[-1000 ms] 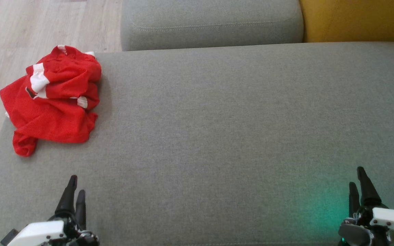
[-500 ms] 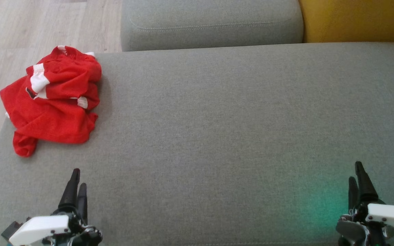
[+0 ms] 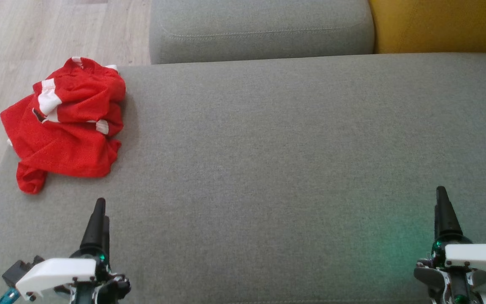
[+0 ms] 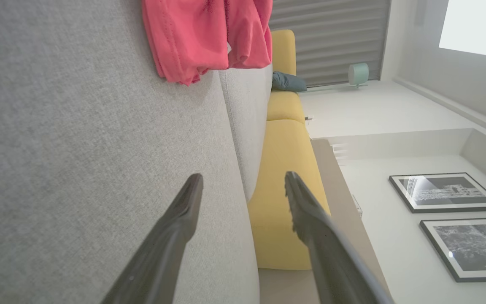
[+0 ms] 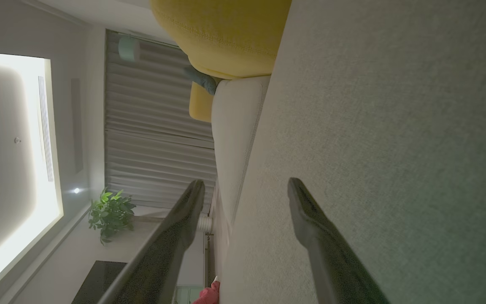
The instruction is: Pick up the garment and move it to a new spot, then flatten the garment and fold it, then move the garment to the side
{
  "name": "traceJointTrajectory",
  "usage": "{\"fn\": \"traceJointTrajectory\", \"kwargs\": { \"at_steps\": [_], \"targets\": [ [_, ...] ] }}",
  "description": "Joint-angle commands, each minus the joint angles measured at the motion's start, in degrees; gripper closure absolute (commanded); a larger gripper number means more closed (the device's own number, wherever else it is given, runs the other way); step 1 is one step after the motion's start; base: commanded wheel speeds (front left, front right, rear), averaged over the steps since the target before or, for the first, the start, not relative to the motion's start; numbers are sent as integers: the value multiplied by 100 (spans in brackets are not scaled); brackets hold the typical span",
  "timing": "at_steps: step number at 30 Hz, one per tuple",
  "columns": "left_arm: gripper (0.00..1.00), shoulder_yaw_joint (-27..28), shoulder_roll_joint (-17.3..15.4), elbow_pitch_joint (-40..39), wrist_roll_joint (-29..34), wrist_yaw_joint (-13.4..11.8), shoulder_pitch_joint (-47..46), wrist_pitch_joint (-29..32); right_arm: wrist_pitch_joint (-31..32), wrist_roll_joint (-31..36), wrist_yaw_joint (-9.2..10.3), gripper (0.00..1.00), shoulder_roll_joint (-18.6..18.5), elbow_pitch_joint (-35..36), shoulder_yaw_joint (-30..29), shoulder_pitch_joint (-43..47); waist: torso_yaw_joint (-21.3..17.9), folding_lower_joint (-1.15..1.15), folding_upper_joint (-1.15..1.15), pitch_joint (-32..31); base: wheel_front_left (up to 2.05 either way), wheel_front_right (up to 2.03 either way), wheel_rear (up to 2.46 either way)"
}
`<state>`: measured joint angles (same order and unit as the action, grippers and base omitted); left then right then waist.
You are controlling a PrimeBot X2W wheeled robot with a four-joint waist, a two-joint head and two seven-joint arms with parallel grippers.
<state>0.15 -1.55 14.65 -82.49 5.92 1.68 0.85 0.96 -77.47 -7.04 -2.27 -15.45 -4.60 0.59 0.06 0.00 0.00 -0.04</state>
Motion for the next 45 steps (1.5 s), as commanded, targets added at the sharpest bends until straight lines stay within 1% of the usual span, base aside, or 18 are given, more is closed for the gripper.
{"fn": "traceJointTrajectory", "kwargs": {
  "at_steps": [1,10,12,25,39,45],
  "targets": [
    [0,-5,-64,-269,169,-16,-232,-65,-65,167,-12,0,-26,252,55,-210,1,0,0,0,0,0,0],
    [0,-147,-70,-468,1034,-50,-229,-216,-218,838,-16,0,-30,405,191,-193,7,0,0,-10,0,0,0],
    [0,-162,-71,-486,1120,-57,-225,-233,-235,924,-16,0,-30,421,201,-191,8,0,0,-12,0,0,0],
    [0,-301,-81,-712,2301,-150,-161,-451,-454,2380,-21,0,-35,651,490,-154,11,0,0,-57,0,0,0],
    [0,-500,-92,-782,3753,-220,-80,-686,-691,3559,-26,0,-40,710,750,-114,9,0,0,-115,0,0,0],
    [0,-587,-96,-811,4281,-251,-55,-787,-792,4061,-28,0,-43,693,862,-111,8,0,0,-131,0,0,0]
  ]
}}
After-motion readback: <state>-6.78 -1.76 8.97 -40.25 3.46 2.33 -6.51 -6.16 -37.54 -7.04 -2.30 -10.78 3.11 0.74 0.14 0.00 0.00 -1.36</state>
